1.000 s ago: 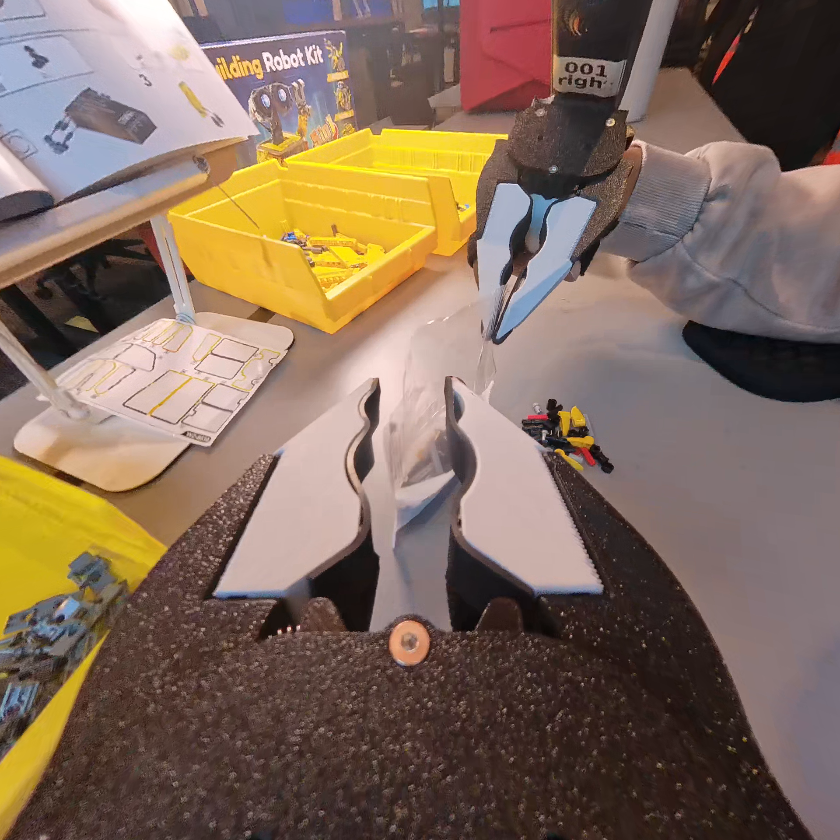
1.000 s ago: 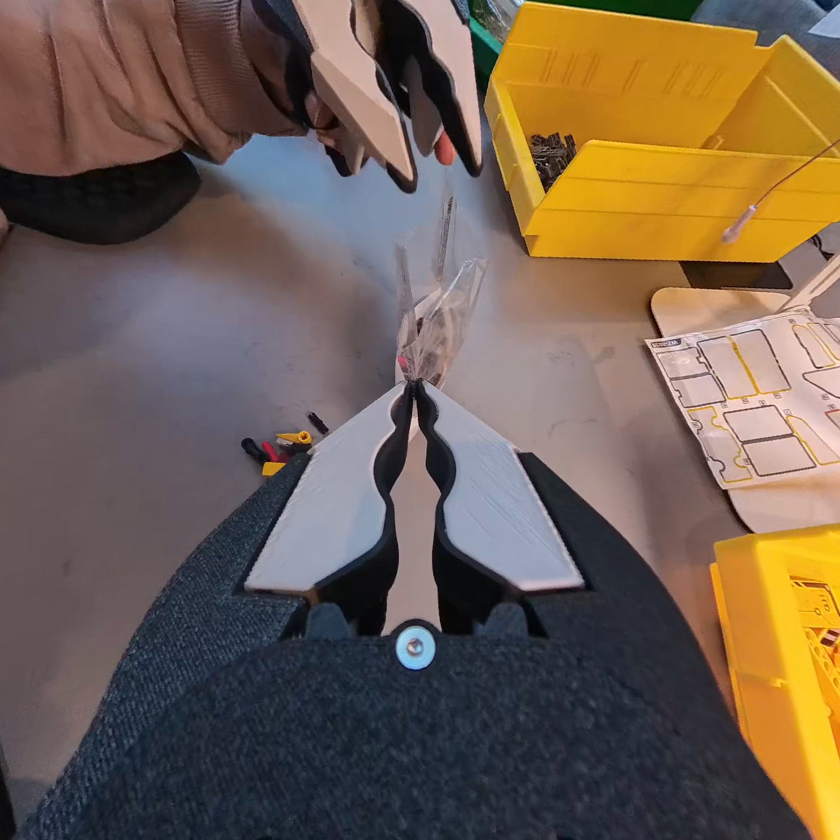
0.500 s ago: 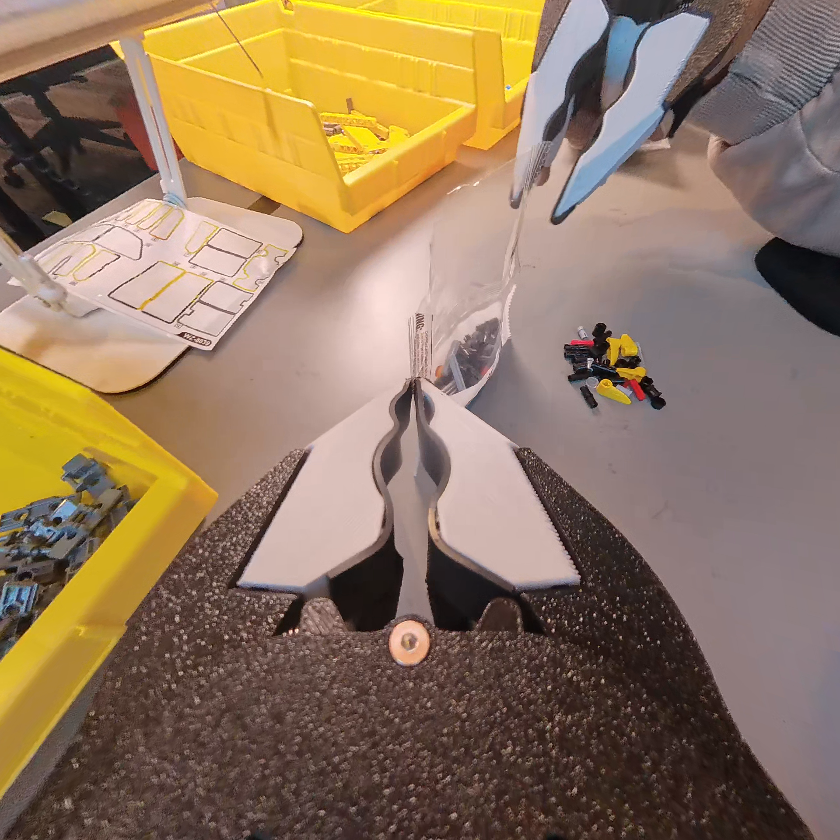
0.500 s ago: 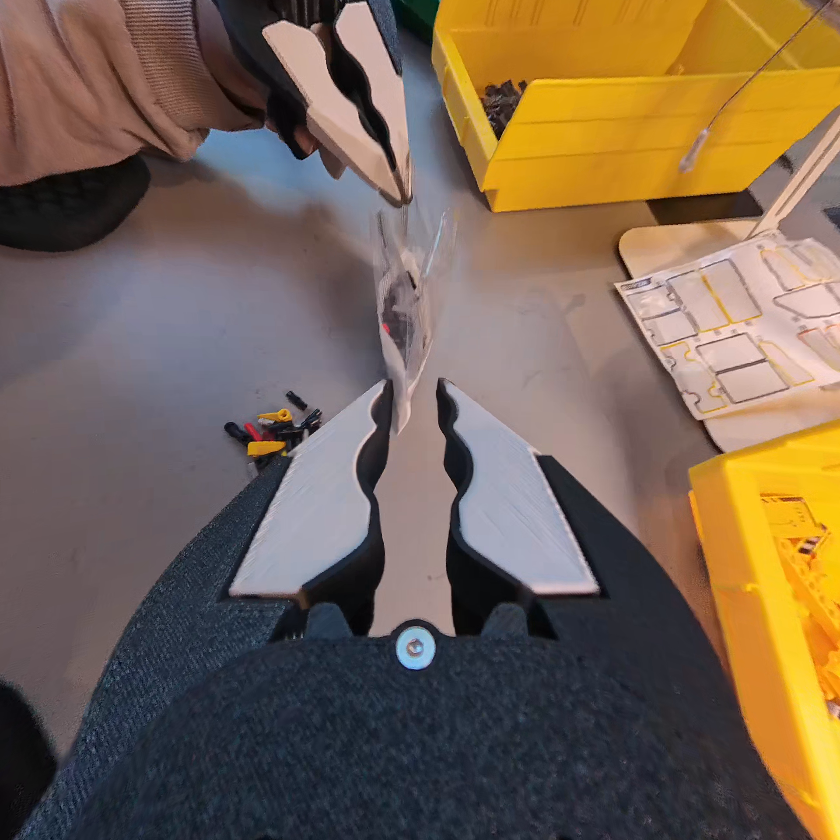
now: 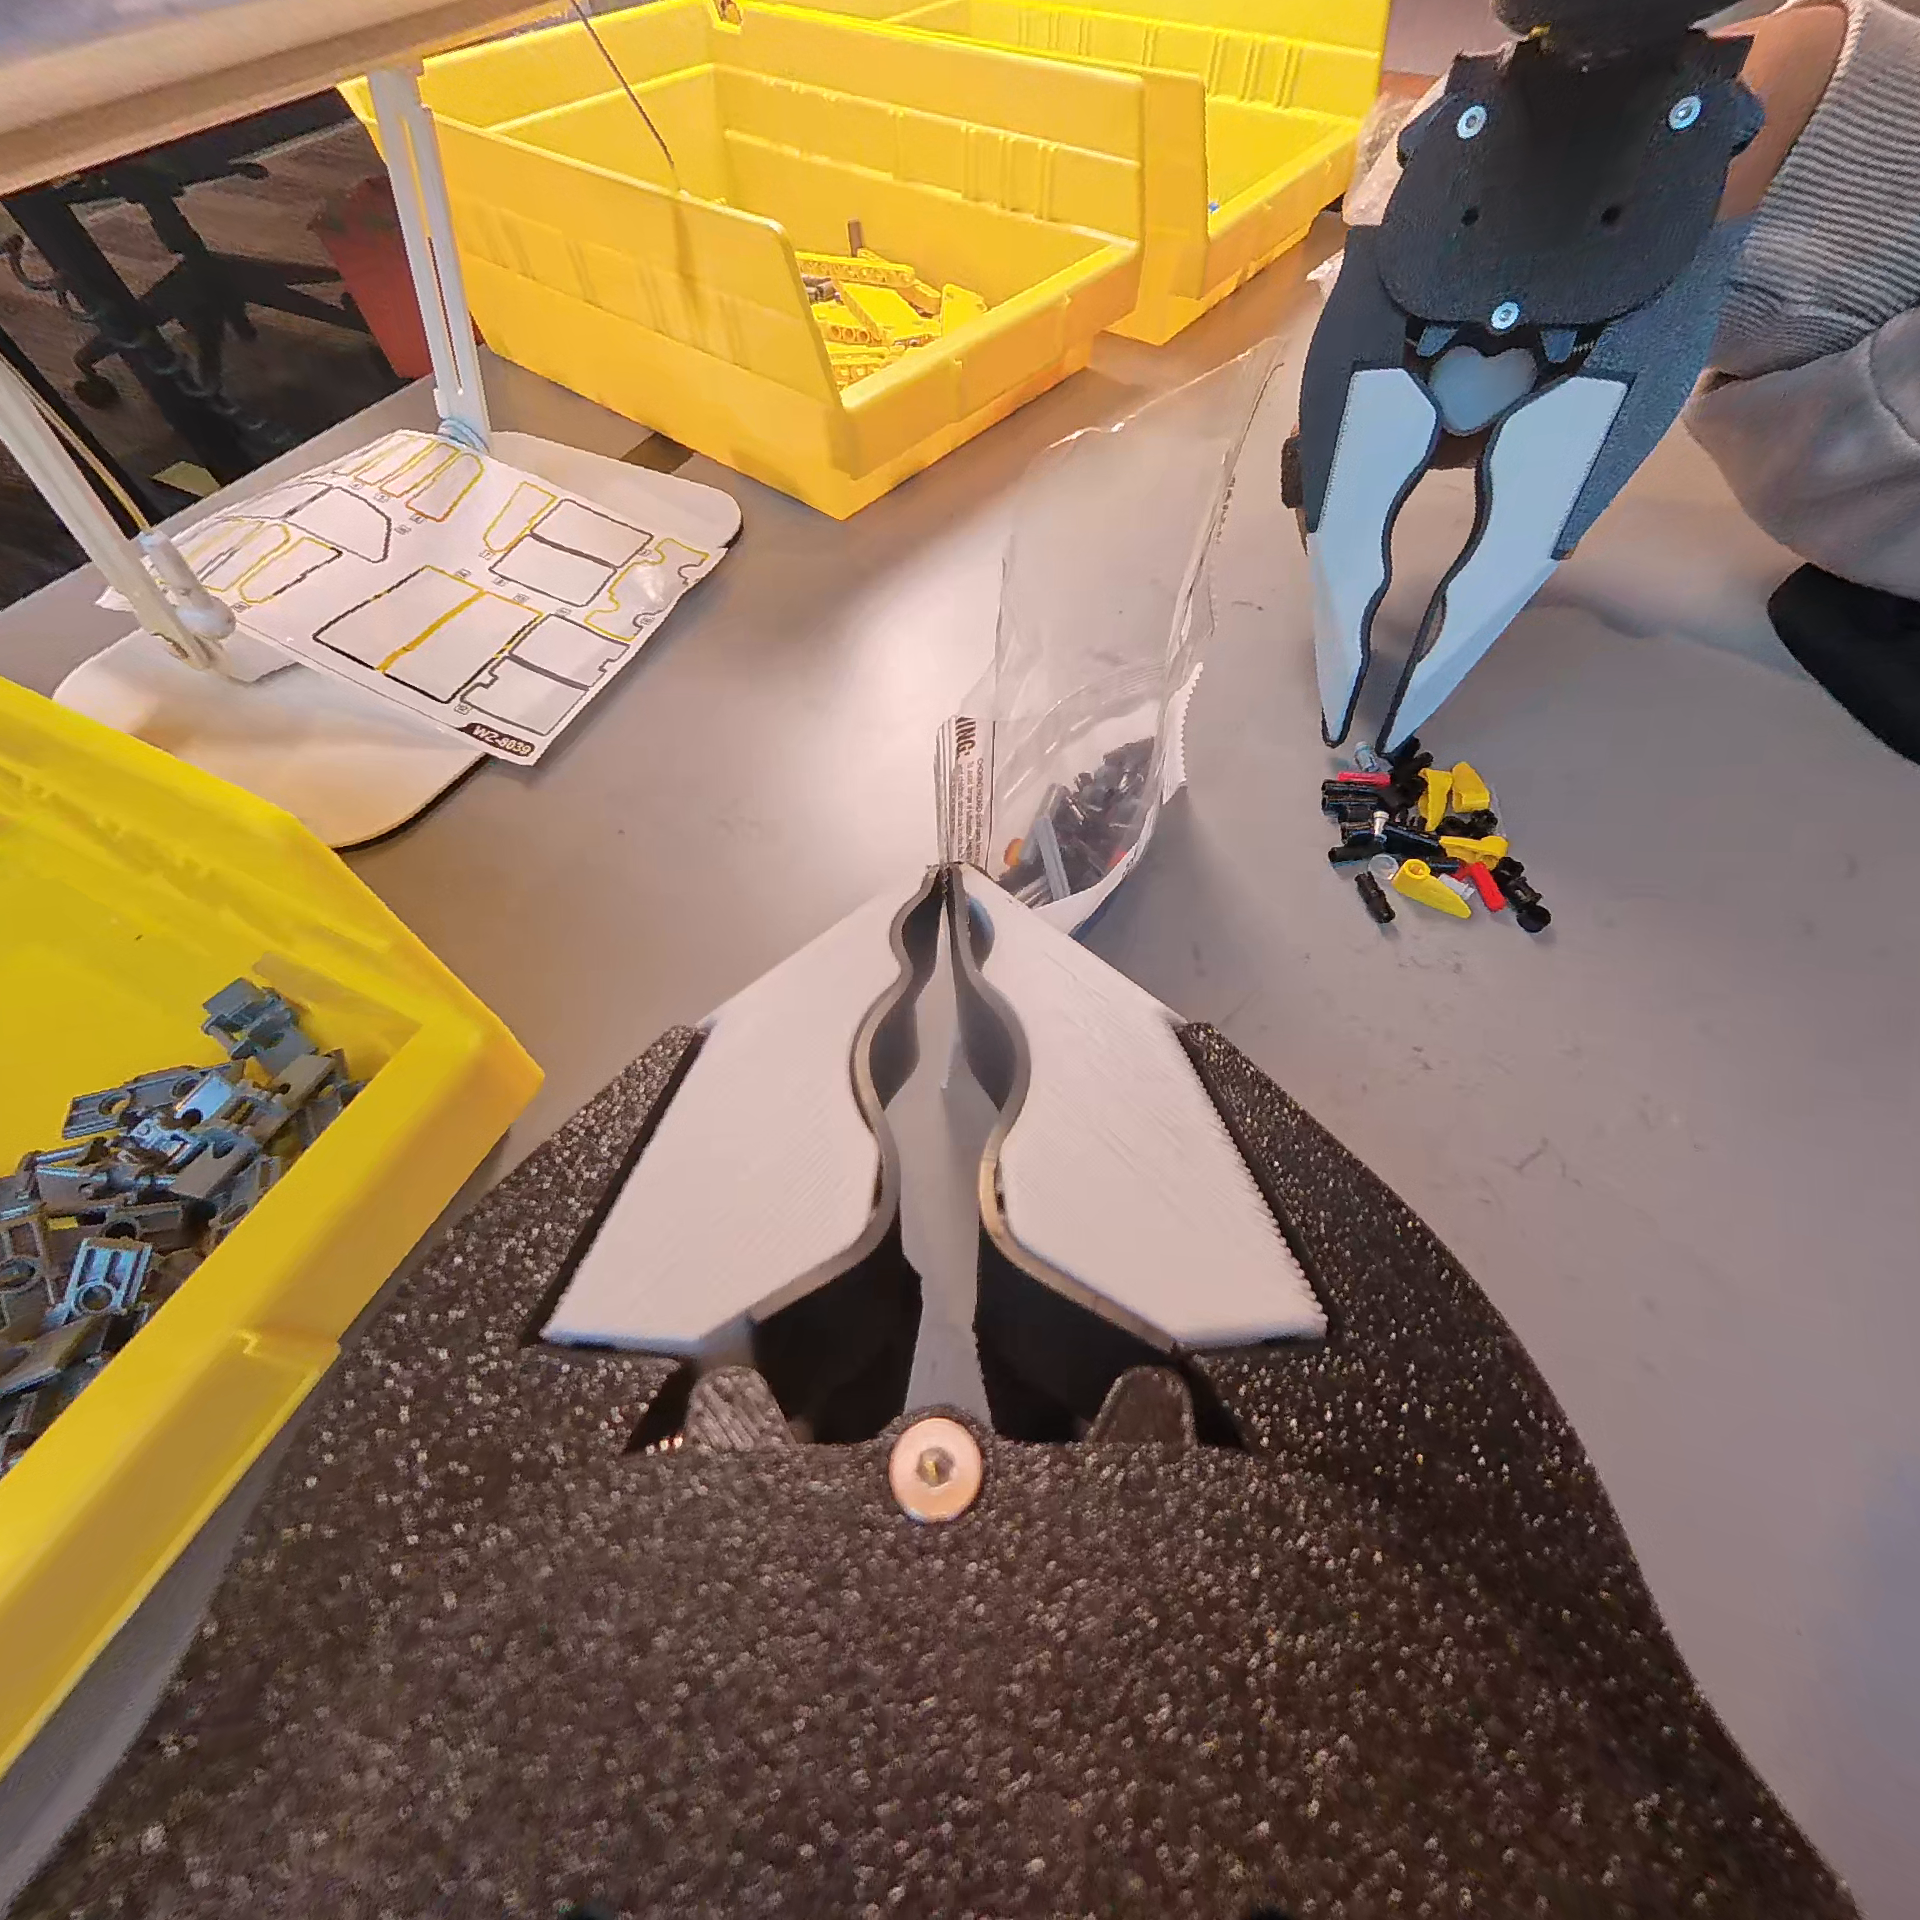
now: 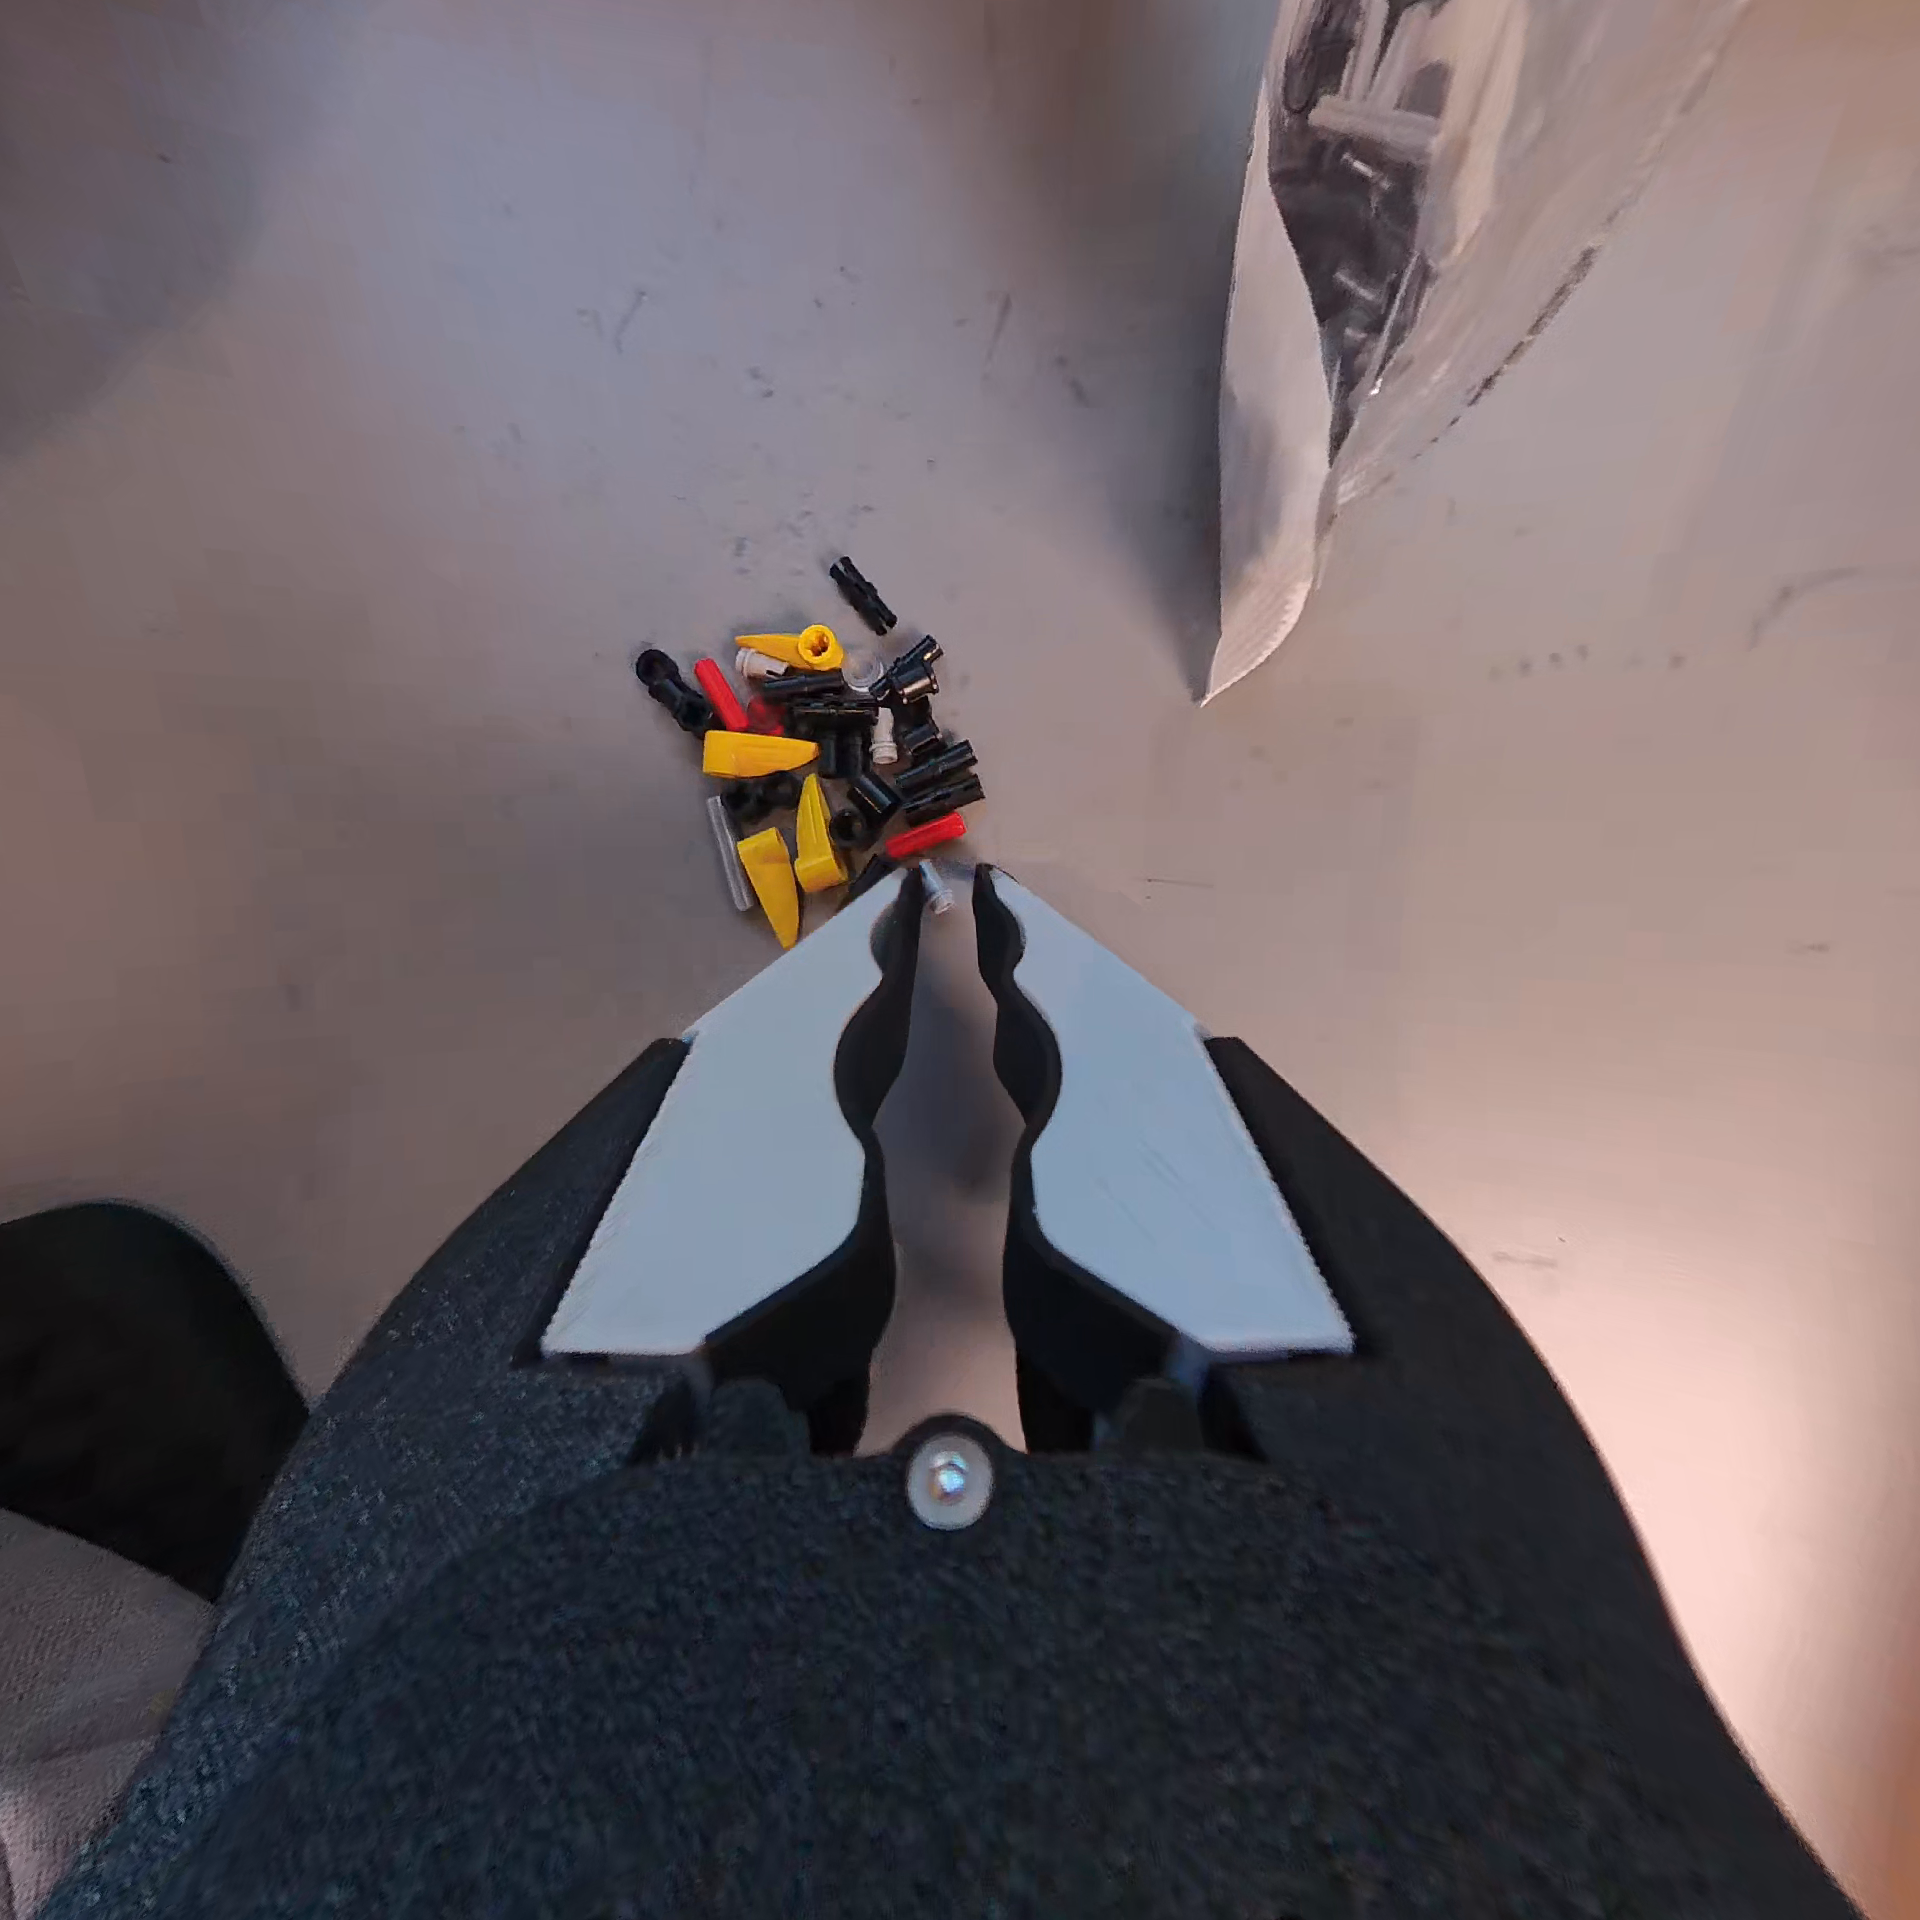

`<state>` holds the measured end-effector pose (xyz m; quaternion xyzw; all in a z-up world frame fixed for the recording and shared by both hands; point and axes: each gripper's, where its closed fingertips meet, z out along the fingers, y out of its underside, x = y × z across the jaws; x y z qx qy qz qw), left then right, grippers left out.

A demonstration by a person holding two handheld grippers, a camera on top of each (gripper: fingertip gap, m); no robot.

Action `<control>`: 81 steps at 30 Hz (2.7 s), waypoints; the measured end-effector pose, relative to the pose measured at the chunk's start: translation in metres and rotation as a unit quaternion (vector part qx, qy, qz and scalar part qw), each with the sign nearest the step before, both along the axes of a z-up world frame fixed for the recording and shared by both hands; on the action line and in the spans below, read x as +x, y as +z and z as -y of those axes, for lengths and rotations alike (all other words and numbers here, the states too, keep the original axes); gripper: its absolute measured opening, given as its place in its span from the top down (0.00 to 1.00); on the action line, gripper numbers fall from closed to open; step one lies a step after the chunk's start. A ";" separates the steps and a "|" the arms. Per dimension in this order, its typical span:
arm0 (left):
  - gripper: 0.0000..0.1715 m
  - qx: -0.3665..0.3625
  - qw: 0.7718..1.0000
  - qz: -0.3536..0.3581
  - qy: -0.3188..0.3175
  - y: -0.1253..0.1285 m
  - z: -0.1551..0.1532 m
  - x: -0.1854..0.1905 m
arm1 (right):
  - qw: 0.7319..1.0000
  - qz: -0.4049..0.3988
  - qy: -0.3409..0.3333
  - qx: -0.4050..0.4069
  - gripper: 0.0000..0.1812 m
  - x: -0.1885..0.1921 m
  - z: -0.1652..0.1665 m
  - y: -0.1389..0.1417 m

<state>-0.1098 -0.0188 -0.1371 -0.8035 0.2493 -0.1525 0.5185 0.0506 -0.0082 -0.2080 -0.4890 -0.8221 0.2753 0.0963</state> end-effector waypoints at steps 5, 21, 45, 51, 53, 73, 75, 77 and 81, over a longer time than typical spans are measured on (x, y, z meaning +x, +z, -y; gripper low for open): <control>1.00 0.000 1.000 0.001 0.000 0.000 0.000 0.000 | 1.000 0.003 0.005 0.010 0.96 0.001 0.001 -0.001; 1.00 0.001 1.000 -0.002 0.002 0.000 0.001 -0.002 | 0.999 0.015 0.015 0.045 0.97 0.001 0.002 -0.004; 1.00 0.004 1.000 0.005 -0.015 0.000 0.002 0.006 | 0.960 -0.270 -0.074 0.017 0.89 -0.045 -0.017 0.124; 1.00 0.004 1.000 0.009 -0.012 0.000 0.000 0.004 | 0.996 -0.089 -0.015 0.013 0.90 0.014 0.006 0.033; 1.00 0.005 1.000 0.010 -0.011 0.000 0.000 0.004 | 0.997 -0.077 -0.017 0.000 0.90 0.019 0.012 0.020; 1.00 0.005 1.000 0.003 -0.027 0.001 0.003 0.015 | 0.937 -0.337 -0.091 0.017 0.96 -0.086 0.002 0.163; 1.00 0.007 1.000 0.002 -0.028 0.001 0.004 0.015 | 0.945 -0.311 -0.095 0.035 0.93 -0.101 -0.003 0.148; 1.00 0.007 1.000 0.000 -0.028 0.002 0.004 0.015 | 0.947 -0.304 -0.100 0.027 0.90 -0.105 -0.005 0.139; 1.00 0.007 1.000 -0.002 -0.023 0.002 0.004 0.012 | 0.933 -0.335 -0.131 -0.002 0.88 -0.081 -0.018 0.150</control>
